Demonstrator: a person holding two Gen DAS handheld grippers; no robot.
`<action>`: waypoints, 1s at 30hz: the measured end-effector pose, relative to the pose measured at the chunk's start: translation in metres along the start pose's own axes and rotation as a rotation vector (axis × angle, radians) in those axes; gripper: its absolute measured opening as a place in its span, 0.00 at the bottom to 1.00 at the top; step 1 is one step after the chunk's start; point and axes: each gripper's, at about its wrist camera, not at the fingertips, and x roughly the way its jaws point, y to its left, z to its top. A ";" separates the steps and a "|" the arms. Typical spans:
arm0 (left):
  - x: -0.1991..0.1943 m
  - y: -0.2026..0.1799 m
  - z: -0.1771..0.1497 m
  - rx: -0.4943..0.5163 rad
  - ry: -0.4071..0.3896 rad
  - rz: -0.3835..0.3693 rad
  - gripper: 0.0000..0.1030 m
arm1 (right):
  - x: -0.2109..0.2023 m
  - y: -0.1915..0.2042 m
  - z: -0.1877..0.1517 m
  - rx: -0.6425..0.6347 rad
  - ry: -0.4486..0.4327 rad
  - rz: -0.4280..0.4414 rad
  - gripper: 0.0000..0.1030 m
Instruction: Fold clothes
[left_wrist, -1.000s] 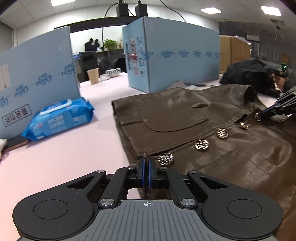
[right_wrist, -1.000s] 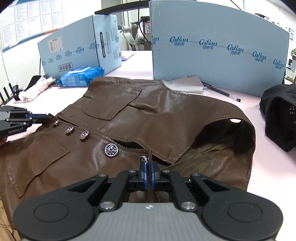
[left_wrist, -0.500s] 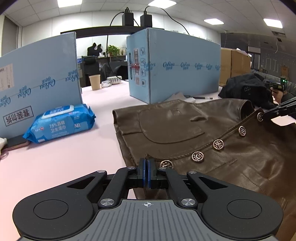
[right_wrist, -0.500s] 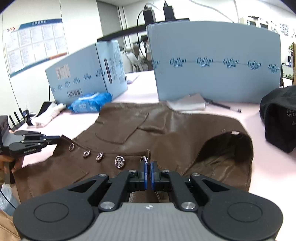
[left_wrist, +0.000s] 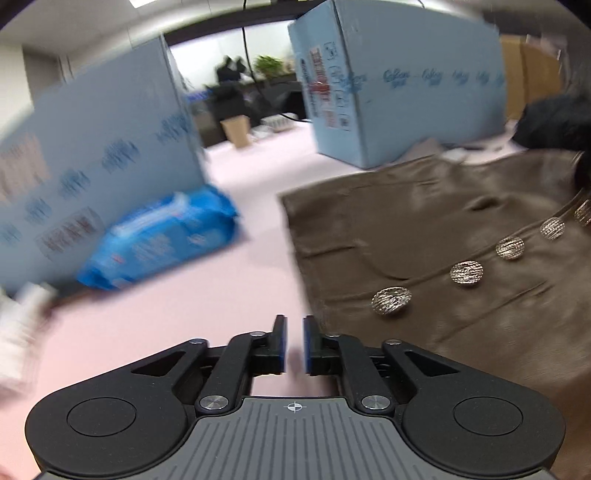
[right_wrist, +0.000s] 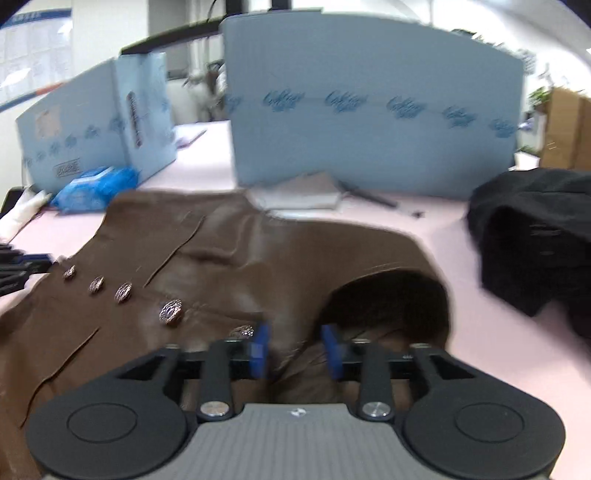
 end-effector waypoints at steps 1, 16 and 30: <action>-0.004 0.001 0.003 -0.007 -0.015 0.022 0.58 | -0.005 -0.004 0.000 0.025 -0.019 0.004 0.49; -0.024 0.029 0.026 -0.177 -0.040 0.092 0.94 | -0.044 -0.059 -0.012 0.292 -0.132 -0.018 0.57; -0.017 0.038 0.020 -0.184 0.007 0.150 1.00 | -0.049 -0.068 -0.017 0.323 -0.131 -0.045 0.59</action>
